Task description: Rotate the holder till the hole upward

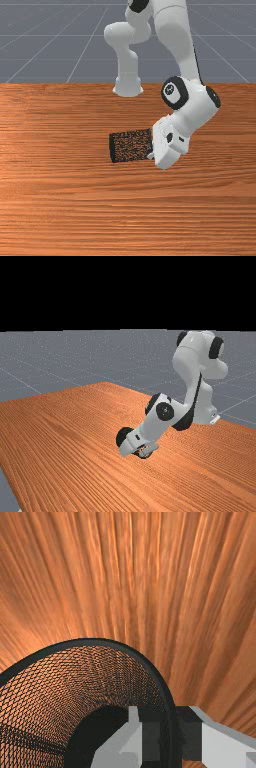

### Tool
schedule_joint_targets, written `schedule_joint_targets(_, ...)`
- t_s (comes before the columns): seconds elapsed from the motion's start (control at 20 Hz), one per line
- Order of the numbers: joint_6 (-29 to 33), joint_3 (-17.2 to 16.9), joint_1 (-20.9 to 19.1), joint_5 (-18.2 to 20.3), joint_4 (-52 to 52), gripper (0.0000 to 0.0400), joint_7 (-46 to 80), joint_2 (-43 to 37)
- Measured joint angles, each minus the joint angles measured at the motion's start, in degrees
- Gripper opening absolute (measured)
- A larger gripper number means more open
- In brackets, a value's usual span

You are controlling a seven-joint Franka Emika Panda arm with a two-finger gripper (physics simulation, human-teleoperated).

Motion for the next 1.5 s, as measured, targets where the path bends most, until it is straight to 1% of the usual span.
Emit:
schedule_joint_targets(0.05, 0.6, -0.1, 0.1, -0.8, -1.0, 0.0044, -0.8, -1.0)
schedule_joint_targets(0.1, 1.9, -0.1, 0.3, -2.3, -2.7, 0.0043, -2.4, -2.5)
schedule_joint_targets(0.15, 1.4, 3.7, -3.9, 6.8, -2.5, 0.0043, -5.9, -4.1)
schedule_joint_targets(0.2, 1.5, 4.8, -5.1, 9.1, -3.2, 0.0044, -8.4, -5.7)
schedule_joint_targets(0.25, 1.0, 8.2, -8.6, 16.5, -4.1, 0.0045, -15.5, -7.7)
schedule_joint_targets(0.35, -3.5, 10.4, -11.6, 25.2, -3.8, 0.0050, -23.6, -11.2)
schedule_joint_targets(0.4, -5.1, 10.0, -11.7, 26.8, -3.6, 0.0050, -25.0, -13.0)
schedule_joint_targets(0.45, -7.4, 10.1, -12.3, 29.5, -3.1, 0.0048, -27.1, -14.6)
schedule_joint_targets(0.5, -11.4, 11.1, -14.0, 35.0, -1.9, 0.0058, -31.2, -15.2)
schedule_joint_targets(0.55, -13.0, 10.8, -14.4, 36.9, -1.4, 0.0051, -32.3, -16.5)
schedule_joint_targets(0.8, -18.7, 10.8, -17.4, 46.4, 0.9, 0.0055, -37.9, -20.4)
schedule_joint_targets(0.95, -19.0, 9.9, -18.4, 52.1, -5.9, 0.0055, -43.0, -25.0)
schedule_joint_targets(1.0, -16.3, 9.0, -17.7, 51.4, -8.7, 0.0052, -42.8, -27.3)
schedule_joint_targets(1.05, -19.1, 8.9, -18.5, 55.5, -11.1, 0.0058, -45.9, -28.4)
schedule_joint_targets(1.1, -19.2, 8.5, -18.6, 57.3, -13.7, 0.0180, -47.4, -30.2)
schedule_joint_targets(1.15, -17.0, 7.7, -18.2, 55.9, -13.9, 0.0266, -46.7, -31.2)
schedule_joint_targets(1.2, -11.2, 6.5, -17.1, 50.7, -15.3, 0.0318, -44.4, -33.0)
schedule_joint_targets(1.25, -12.6, 6.2, -18.2, 52.5, -15.0, 0.0351, -46.6, -32.6)
schedule_joint_targets(1.3, -10.0, 5.5, -18.0, 49.2, -15.6, 0.0370, -45.1, -33.5)
schedule_joint_targets(1.35, -7.6, 5.0, -17.5, 44.4, -16.2, 0.0382, -41.9, -34.3)
schedule_joint_targets(1.4, -7.2, 4.8, -17.4, 42.6, -16.2, 0.0389, -40.5, -34.5)
schedule_joint_targets(1.45, -7.2, 4.7, -17.4, 42.0, -16.1, 0.0393, -40.0, -34.6)
schedule_joint_targets(1.5, -6.8, 4.6, -17.1, 40.1, -16.1, 0.0396, -38.3, -34.7)
